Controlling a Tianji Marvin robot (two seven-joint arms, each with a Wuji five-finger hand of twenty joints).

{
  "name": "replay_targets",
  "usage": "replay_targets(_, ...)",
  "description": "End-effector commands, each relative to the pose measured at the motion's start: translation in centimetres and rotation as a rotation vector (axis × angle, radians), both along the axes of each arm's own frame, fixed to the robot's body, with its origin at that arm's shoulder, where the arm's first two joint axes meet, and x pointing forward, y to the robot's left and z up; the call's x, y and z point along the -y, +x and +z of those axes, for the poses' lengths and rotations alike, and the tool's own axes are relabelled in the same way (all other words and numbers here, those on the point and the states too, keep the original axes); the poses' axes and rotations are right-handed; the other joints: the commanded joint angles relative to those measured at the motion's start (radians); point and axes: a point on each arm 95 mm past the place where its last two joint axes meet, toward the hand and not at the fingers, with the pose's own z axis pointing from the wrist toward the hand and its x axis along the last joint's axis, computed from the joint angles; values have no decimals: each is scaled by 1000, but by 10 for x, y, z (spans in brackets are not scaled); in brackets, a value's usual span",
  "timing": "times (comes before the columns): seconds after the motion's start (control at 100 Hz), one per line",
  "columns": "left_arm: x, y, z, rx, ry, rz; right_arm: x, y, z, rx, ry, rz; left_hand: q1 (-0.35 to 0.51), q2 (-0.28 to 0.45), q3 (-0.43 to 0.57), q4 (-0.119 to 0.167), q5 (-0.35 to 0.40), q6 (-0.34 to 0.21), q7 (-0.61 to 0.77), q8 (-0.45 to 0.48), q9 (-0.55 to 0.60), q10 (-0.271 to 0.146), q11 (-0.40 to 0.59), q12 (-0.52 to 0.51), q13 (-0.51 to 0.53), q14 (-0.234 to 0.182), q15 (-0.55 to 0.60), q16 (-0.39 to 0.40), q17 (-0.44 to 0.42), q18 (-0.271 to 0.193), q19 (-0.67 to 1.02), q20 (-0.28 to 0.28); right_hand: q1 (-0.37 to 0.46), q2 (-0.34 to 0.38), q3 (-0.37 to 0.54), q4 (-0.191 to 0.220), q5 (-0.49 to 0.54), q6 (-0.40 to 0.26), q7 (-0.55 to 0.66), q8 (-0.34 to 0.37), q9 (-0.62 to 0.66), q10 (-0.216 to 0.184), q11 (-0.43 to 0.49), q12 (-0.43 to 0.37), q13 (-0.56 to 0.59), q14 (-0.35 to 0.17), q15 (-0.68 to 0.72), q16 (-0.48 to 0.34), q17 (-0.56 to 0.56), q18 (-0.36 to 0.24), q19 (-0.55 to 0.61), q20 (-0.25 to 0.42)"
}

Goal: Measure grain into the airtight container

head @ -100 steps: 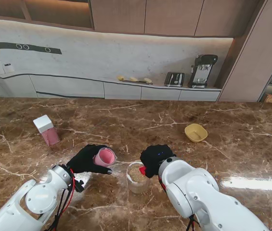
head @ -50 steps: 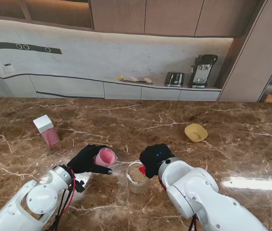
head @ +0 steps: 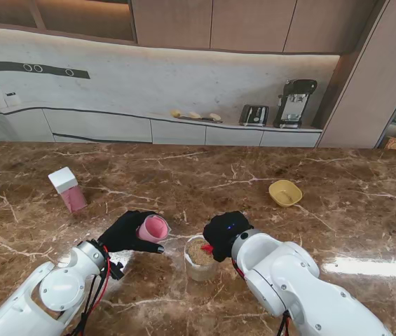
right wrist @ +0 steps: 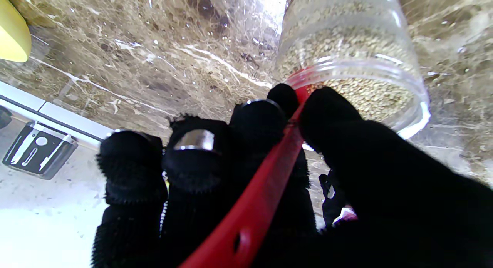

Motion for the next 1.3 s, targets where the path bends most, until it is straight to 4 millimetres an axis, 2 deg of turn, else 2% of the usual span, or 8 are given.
replay_targets(0.0,1,-1,-3,-6,-4,0,1,-2,-4,-22,-23,-1,123,225,188,-16,179,-160,151,17,81,-49,82,27,-14,0,1,-4,-25,7,-3,-9,22,44,-3,23,28,-70,25,80,1,-32,11,31,9,-20,-3,19,-22,-4,-3,30)
replay_targets(0.29,1,0,-4,-7,-6,3,1,-2,-2,-23,-31,1,123,226,188,-16,174,-166,153,23,80,-53,80,30,-13,0,1,-4,-24,9,-3,-8,36,124,-57,42,7,-121,-19,262,-148,-5,-74,-7,-176,21,-118,15,-184,-1,-94,47)
replay_targets(0.44,1,0,-4,-7,-7,5,-1,-1,1,-12,-36,13,122,226,189,-17,173,-170,154,27,80,-53,79,32,-13,-1,1,-4,-24,9,-3,-8,29,130,-56,48,18,-125,-35,289,-274,6,-228,-67,-311,24,-323,-59,-233,-56,-124,69)
replay_targets(0.53,0,1,-3,-6,-7,6,-1,0,4,-12,-44,19,122,227,190,-17,171,-170,154,28,79,-54,78,33,-13,-1,0,-4,-25,9,-4,-8,21,116,-38,49,26,-112,-35,281,-234,21,-275,-118,-246,27,-356,-92,-168,-58,-96,71)
replay_targets(0.63,0,1,-3,-5,-9,8,-2,1,6,-39,-31,6,122,227,190,-17,172,-171,154,29,80,-53,77,33,-13,-2,-1,-4,-25,8,-5,-8,20,104,-27,50,27,-76,-19,252,-114,33,-165,-143,-112,25,-207,-53,-55,-56,30,62)
replay_targets(0.79,0,1,-3,-6,-11,10,-4,1,6,-39,-23,4,123,225,192,-17,172,-170,154,30,80,-53,75,35,-14,-1,-2,-4,-26,7,-6,-8,-3,59,36,52,49,-34,7,218,18,-24,-16,-37,38,-12,-17,10,88,-60,191,42)
replay_targets(0.94,0,1,-4,-8,-12,9,-6,1,3,-27,-22,-5,123,224,194,-17,173,-168,154,30,81,-52,75,36,-15,0,-3,-4,-26,9,-7,-8,-21,17,91,55,71,-18,30,211,77,-53,92,19,47,-51,154,64,198,-59,285,16)
replay_targets(1.29,1,1,-5,-9,-18,9,-13,0,-4,-31,-61,-47,122,225,195,-18,173,-165,154,28,81,-50,74,37,-18,-1,-4,-5,-28,7,-11,-9,-29,-47,164,60,112,28,64,203,88,-69,248,-34,47,-78,294,97,340,-26,348,-5)
